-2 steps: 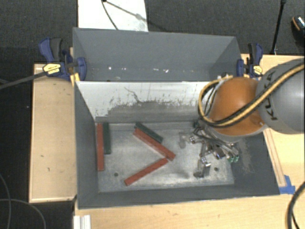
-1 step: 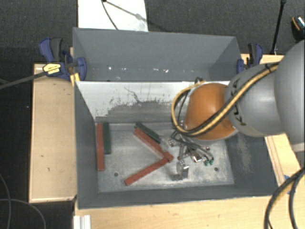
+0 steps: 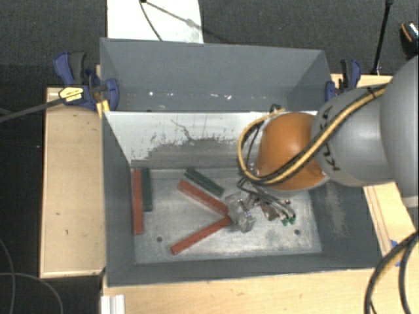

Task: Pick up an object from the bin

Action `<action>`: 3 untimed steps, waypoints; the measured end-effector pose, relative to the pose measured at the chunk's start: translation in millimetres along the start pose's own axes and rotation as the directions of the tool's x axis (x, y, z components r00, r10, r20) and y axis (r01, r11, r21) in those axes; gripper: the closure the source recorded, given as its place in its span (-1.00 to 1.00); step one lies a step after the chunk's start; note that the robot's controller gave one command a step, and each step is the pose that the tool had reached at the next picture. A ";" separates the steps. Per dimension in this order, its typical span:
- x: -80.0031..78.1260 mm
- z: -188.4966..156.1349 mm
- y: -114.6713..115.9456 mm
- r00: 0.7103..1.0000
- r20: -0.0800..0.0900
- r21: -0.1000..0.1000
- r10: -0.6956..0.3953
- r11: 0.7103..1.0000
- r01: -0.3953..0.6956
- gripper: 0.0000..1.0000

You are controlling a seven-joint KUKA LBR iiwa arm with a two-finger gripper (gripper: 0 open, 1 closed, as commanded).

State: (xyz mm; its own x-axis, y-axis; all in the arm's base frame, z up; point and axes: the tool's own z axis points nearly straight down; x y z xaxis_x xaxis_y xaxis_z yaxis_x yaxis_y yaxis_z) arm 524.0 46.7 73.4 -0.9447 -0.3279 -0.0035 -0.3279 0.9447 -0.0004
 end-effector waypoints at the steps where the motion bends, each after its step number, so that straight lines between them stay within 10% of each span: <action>1: 1.1 1.3 0.3 1.000 -0.003 -0.001 -0.001 1.000 0.001 -1.00; 2: -72.2 2.3 67.1 0.999 0.004 -0.004 -0.032 0.999 0.032 -1.00; 3: -69.6 2.9 62.6 1.000 -0.001 -0.001 -0.027 1.000 0.027 1.00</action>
Offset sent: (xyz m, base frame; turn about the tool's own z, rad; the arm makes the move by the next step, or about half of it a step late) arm 0.0000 0.0000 0.0000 0.0000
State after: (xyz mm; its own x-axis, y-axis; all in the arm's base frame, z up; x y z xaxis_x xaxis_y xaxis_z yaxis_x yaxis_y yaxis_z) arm 569.2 128.7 70.7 -0.9354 -0.3537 -0.0022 -0.3537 0.9354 0.0001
